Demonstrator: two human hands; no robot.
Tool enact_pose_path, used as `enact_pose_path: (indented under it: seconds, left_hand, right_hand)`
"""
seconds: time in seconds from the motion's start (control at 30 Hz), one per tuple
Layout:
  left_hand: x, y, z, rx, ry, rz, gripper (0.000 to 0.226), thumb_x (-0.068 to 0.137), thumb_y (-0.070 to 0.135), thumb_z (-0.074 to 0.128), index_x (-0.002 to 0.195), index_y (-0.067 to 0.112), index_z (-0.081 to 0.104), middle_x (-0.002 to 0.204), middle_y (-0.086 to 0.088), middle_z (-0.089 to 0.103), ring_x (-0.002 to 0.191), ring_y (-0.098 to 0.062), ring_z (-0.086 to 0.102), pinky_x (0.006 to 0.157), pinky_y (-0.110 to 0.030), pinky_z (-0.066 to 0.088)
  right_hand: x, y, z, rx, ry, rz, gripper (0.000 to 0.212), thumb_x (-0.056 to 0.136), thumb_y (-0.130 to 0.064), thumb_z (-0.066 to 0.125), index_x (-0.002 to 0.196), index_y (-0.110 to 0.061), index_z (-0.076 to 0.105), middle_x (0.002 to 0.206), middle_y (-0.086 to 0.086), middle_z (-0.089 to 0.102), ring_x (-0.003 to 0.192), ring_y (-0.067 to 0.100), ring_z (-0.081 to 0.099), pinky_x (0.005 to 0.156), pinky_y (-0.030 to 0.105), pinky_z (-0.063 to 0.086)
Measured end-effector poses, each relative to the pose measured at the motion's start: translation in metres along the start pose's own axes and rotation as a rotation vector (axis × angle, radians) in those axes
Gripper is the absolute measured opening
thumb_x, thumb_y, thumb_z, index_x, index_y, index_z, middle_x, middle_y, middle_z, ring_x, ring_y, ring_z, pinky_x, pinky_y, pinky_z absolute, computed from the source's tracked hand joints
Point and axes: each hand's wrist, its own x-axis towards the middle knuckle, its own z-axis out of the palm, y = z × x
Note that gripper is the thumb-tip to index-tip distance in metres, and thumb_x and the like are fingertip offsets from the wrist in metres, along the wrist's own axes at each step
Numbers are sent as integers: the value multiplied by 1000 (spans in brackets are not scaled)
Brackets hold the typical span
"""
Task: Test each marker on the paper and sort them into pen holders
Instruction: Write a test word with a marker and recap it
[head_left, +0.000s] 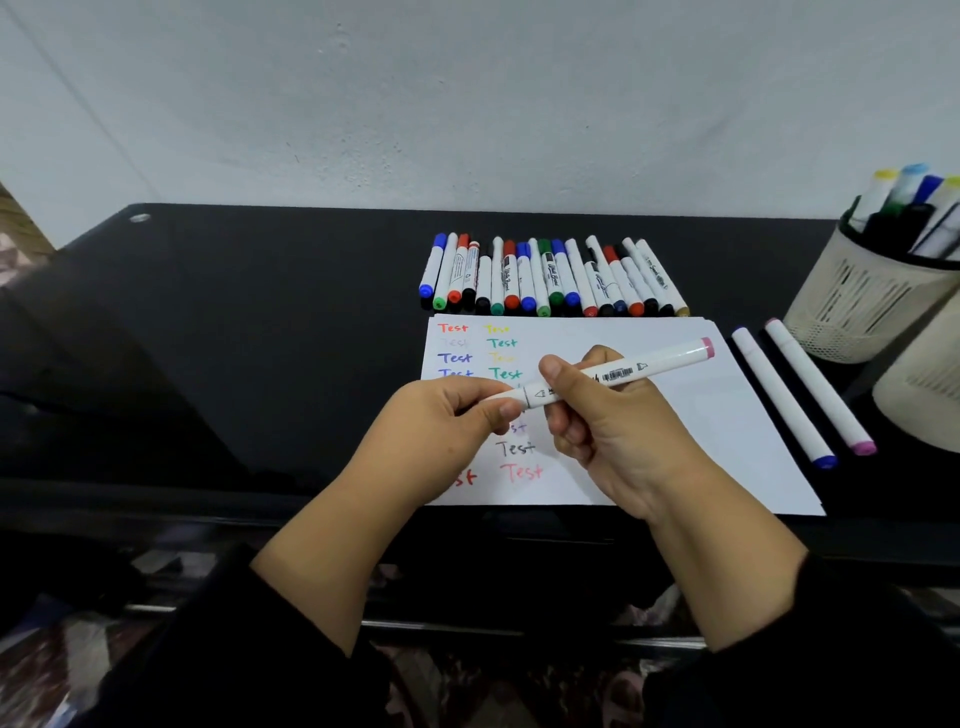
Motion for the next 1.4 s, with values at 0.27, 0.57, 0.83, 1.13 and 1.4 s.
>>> enact_pose_path:
  seconds: [0.27, 0.57, 0.83, 1.13, 1.4]
  left_hand:
    - [10, -1, -2, 146, 83, -61, 20, 90, 43, 54, 75, 33, 64, 90, -6, 69, 66, -12, 53, 57, -26, 46]
    - [10, 1, -3, 174, 58, -88, 22, 89, 44, 56, 78, 30, 68, 86, -4, 68, 66, -12, 52, 56, -24, 43]
    - [10, 23, 8, 138, -87, 26, 41, 88, 49, 51, 128, 40, 50, 110, 22, 58, 96, 3, 54, 76, -14, 40]
    - [39, 49, 83, 505, -407, 122, 76, 87, 59, 48, 149, 35, 10, 157, 14, 7, 143, -9, 13, 113, -31, 16]
    - [58, 46, 131, 736, -400, 206, 81, 89, 61, 43, 151, 22, 8, 158, 7, 4, 144, -10, 4, 115, -29, 7]
  right_hand:
    - [8, -11, -10, 8, 267, -80, 23, 83, -21, 70, 99, -11, 57, 61, 1, 60, 50, 9, 43, 51, 21, 38]
    - [7, 0, -17, -1238, 166, -617, 41, 90, -19, 62, 128, -34, 55, 84, -7, 42, 82, 7, 41, 66, 18, 34]
    - [4, -22, -35, -1451, 291, -864, 18, 78, -5, 73, 95, -7, 67, 79, 9, 62, 70, 31, 58, 49, 34, 47]
    - [-37, -90, -97, -1229, 586, -608, 22, 94, -22, 50, 116, -22, 55, 100, -5, 59, 92, 18, 55, 66, 25, 35]
    - [-72, -139, -146, -1221, 746, -590, 15, 96, -26, 48, 108, -17, 53, 95, -6, 53, 87, 15, 55, 70, 29, 44]
